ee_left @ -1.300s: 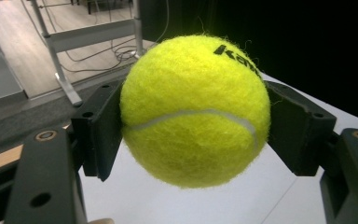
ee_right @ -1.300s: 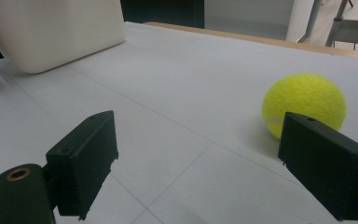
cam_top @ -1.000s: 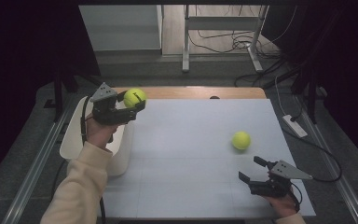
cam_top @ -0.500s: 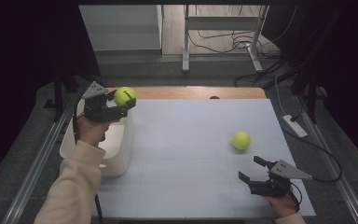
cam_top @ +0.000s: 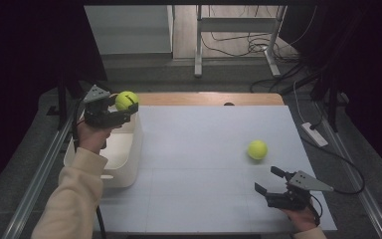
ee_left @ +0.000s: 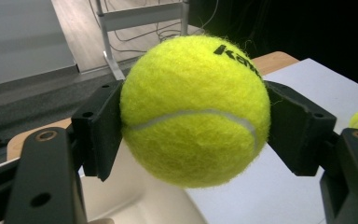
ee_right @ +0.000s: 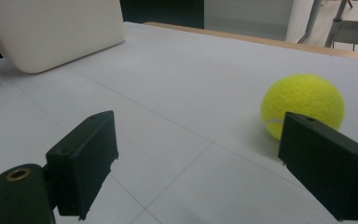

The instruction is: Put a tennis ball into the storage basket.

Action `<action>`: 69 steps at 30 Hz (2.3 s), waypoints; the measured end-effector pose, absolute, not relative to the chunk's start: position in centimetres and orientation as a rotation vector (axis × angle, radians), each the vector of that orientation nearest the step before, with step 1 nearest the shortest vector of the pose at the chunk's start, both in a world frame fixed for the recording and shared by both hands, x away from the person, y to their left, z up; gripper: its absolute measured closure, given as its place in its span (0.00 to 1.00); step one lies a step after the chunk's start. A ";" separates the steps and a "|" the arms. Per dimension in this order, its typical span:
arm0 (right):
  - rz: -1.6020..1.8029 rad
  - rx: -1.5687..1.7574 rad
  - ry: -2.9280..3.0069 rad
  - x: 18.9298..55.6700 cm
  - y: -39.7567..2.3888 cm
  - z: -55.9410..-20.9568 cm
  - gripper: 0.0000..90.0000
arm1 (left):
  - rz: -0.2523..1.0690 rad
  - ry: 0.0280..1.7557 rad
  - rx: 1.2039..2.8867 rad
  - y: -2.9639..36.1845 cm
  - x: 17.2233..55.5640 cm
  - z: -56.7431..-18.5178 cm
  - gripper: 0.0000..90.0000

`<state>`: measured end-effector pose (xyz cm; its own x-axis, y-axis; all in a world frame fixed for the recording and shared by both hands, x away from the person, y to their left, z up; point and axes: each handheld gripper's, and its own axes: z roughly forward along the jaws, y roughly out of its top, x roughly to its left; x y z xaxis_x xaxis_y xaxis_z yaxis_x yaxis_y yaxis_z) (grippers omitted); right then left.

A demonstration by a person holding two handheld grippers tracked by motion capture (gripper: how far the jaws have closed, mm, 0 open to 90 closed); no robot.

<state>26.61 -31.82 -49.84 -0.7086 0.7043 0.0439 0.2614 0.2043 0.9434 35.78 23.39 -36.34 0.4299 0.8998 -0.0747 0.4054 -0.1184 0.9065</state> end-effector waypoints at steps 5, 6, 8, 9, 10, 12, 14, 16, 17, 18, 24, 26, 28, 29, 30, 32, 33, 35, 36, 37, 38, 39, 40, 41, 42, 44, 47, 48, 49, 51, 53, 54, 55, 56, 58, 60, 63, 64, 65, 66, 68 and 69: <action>1.509 0.899 2.089 26.6 -31.8 -49.9 0.13 | 0.645 1.168 1.710 24.0 36.0 -36.6 0.30; 1.509 0.899 2.090 26.6 -31.8 -49.9 0.13 | 0.645 1.173 1.706 24.1 36.0 -36.6 0.30; 1.508 0.899 2.091 26.6 -31.8 -49.9 0.13 | 0.649 1.183 1.705 24.4 36.1 -36.7 0.30; 1.508 0.899 2.091 26.6 -31.8 -49.9 0.13 | 0.650 1.189 1.703 24.5 36.1 -36.7 0.30; 1.508 0.898 2.091 26.6 -31.8 -49.9 0.13 | 0.652 1.195 1.700 24.6 36.1 -36.8 0.30; 1.507 0.899 2.091 26.6 -31.8 -49.9 0.13 | 0.654 1.203 1.699 24.8 36.2 -36.8 0.30; 1.508 0.900 2.091 26.6 -31.8 -49.9 0.13 | 0.653 1.219 1.696 25.1 36.3 -37.0 0.30; 1.508 0.898 2.091 26.6 -31.8 -49.9 0.13 | 0.656 1.229 1.699 25.4 36.4 -37.1 0.30; 1.509 0.898 2.091 26.6 -31.8 -49.9 0.13 | 0.658 1.234 1.698 25.5 36.4 -37.1 0.30; 1.510 0.898 2.091 26.6 -31.8 -49.9 0.13 | 0.659 1.240 1.695 25.6 36.4 -37.1 0.30; 1.505 0.899 2.092 26.7 -31.7 -49.9 0.13 | 0.663 1.279 1.688 26.3 36.7 -37.4 0.30; 1.504 0.898 2.093 26.7 -31.7 -49.9 0.13 | 0.664 1.288 1.688 26.4 36.8 -37.4 0.30; 1.507 0.902 2.090 26.6 -31.8 -49.9 0.13 | 0.664 1.306 1.686 26.7 37.0 -37.6 0.30; 1.507 0.904 2.089 26.7 -31.8 -49.9 0.13 | 0.664 1.313 1.685 26.8 37.1 -37.7 0.30; 1.507 0.905 2.089 26.7 -31.8 -49.9 0.13 | 0.664 1.321 1.686 26.9 37.1 -37.7 0.30; 1.505 0.904 2.090 26.7 -31.7 -49.9 0.13 | 0.661 1.340 1.685 27.2 37.4 -37.9 0.30; 1.505 0.904 2.090 26.7 -31.7 -49.9 0.13 | 0.661 1.340 1.685 27.2 37.4 -37.9 0.30; 1.502 0.902 2.092 26.7 -31.7 -49.9 0.13 | 0.658 1.362 1.695 27.4 37.6 -38.2 0.30; 1.502 0.902 2.091 26.7 -31.7 -49.9 0.13 | 0.659 1.371 1.703 27.5 37.7 -38.3 0.30; 1.503 0.904 2.091 26.7 -31.7 -49.9 0.13 | 0.660 1.380 1.708 27.6 37.8 -38.3 0.30; 1.502 0.905 2.091 26.7 -31.7 -49.9 0.13 | 0.658 1.386 1.709 27.7 37.9 -38.4 0.30; 1.503 0.905 2.091 26.7 -31.7 -49.9 0.13 | 0.656 1.396 1.711 27.8 37.9 -38.5 0.30; 1.503 0.905 2.091 26.7 -31.7 -49.9 0.13 | 0.657 1.401 1.712 27.8 38.0 -38.5 0.30; 1.501 0.902 2.093 26.7 -31.7 -49.9 0.13 | 0.657 1.409 1.712 27.9 38.0 -38.6 0.30; 1.501 0.902 2.093 26.7 -31.7 -49.9 0.13 | 0.657 1.409 1.712 27.9 38.0 -38.6 0.30; 1.502 0.903 2.092 26.7 -31.7 -49.9 0.13 | 0.658 1.420 1.712 28.0 38.1 -38.6 0.30; 1.502 0.903 2.092 26.7 -31.7 -49.9 0.13 | 0.663 1.442 1.735 28.1 38.4 -38.9 0.30; 1.501 0.902 2.093 26.7 -31.7 -49.9 0.13 | 0.660 1.455 1.745 28.0 38.6 -39.0 0.30; 1.500 0.901 2.094 26.7 -31.7 -49.9 0.13 | 0.654 1.465 1.750 28.1 38.8 -39.2 0.30; 1.501 0.901 2.093 26.7 -31.7 -49.9 0.13 | 0.648 1.471 1.753 28.1 38.9 -39.3 0.30; 1.502 0.904 2.093 26.7 -31.7 -49.9 0.13 | 0.641 1.489 1.764 28.1 39.2 -39.6 0.30; 1.502 0.904 2.093 26.8 -31.7 -49.9 0.13 | 0.642 1.493 1.771 28.1 39.2 -39.6 0.30; 1.502 0.904 2.093 26.8 -31.7 -49.9 0.13 | 0.642 1.493 1.771 28.1 39.2 -39.6 0.30; 1.502 0.903 2.093 26.8 -31.7 -49.9 0.13 | 0.649 1.495 1.776 28.1 39.3 -39.7 0.30; 1.501 0.902 2.094 26.8 -31.7 -49.9 0.13 | 0.652 1.501 1.772 28.2 39.3 -39.7 0.30; 1.503 0.902 2.093 26.7 -31.8 -49.9 0.13 | 0.651 1.501 1.779 28.1 39.4 -39.8 0.30; 1.502 0.905 2.094 26.7 -31.8 -50.0 0.13 | 0.641 1.505 1.786 28.1 39.4 -39.9 0.30; 1.502 0.905 2.094 26.7 -31.8 -50.0 0.13 | 0.637 1.506 1.790 28.1 39.5 -39.9 0.30; 1.502 0.905 2.094 26.7 -31.8 -50.0 0.13 | 0.637 1.506 1.790 28.1 39.5 -39.9 0.30; 1.502 0.905 2.093 26.7 -31.8 -50.0 0.13 | 0.637 1.509 1.795 28.0 39.5 -40.0 0.30; 1.502 0.904 2.094 26.7 -31.8 -50.0 0.13 | 0.638 1.510 1.802 28.0 39.5 -40.1 0.30; 1.501 0.904 2.094 26.7 -31.8 -50.0 0.13 | 0.637 1.510 1.806 27.9 39.5 -40.1 0.30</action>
